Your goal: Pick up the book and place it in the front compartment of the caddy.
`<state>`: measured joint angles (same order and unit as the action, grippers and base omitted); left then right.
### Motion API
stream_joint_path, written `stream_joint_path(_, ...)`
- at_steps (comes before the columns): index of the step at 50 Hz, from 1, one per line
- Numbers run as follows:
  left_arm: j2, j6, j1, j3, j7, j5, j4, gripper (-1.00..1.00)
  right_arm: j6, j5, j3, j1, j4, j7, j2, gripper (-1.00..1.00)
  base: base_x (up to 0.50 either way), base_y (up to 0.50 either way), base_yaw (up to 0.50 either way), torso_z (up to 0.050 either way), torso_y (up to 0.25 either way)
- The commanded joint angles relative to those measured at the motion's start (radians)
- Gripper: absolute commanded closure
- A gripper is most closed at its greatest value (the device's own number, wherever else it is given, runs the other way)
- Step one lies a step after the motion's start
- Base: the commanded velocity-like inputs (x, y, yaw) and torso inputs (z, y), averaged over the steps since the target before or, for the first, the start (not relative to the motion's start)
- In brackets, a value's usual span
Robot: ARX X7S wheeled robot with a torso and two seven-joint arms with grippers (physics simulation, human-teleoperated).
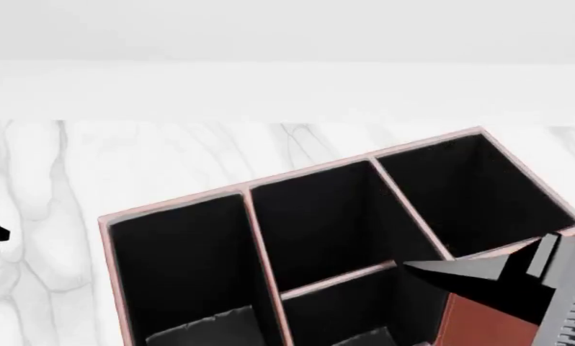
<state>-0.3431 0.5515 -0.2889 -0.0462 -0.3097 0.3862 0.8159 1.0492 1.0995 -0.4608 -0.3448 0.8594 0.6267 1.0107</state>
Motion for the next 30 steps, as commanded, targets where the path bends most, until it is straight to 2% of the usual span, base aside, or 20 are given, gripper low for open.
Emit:
stream_joint_path(1, -0.005, 0.001, 0.000, 0.000, -0.006, 0.006, 0.001, -1.00, 0.062, 0.095, -0.119, 0.081, 0.047, 0.046, 0.074, -1.00, 0.00, 0.00, 0.00, 0.000, 0.000)
stream_joint_path(5, -0.006, 0.000, 0.000, -0.001, -0.008, 0.008, 0.001, -1.00, 0.088, 0.099, -0.107, 0.083, 0.050, 0.025, 0.104, -1.00, 0.00, 0.00, 0.00, 0.000, 0.000)
stream_joint_path(10, -0.008, 0.000, -0.002, 0.001, -0.011, 0.009, 0.001, -1.00, 0.087, 0.032, -0.123, 0.142, 0.079, 0.074, 0.121, -1.00, 0.00, 0.00, 0.00, 0.000, 0.000)
stream_joint_path(16, -0.010, -0.001, -0.001, 0.002, -0.015, 0.010, 0.001, -1.00, 0.120, 0.053, -0.173, 0.175, 0.094, 0.087, 0.136, -1.00, 0.00, 0.00, 0.00, 0.000, 0.000)
stream_joint_path(30, -0.014, -0.005, 0.002, -0.002, -0.020, 0.019, 0.003, -1.00, 0.179, -0.032, -0.274, 0.362, 0.172, 0.169, 0.140, -1.00, 0.00, 0.00, 0.00, 0.000, 0.000)
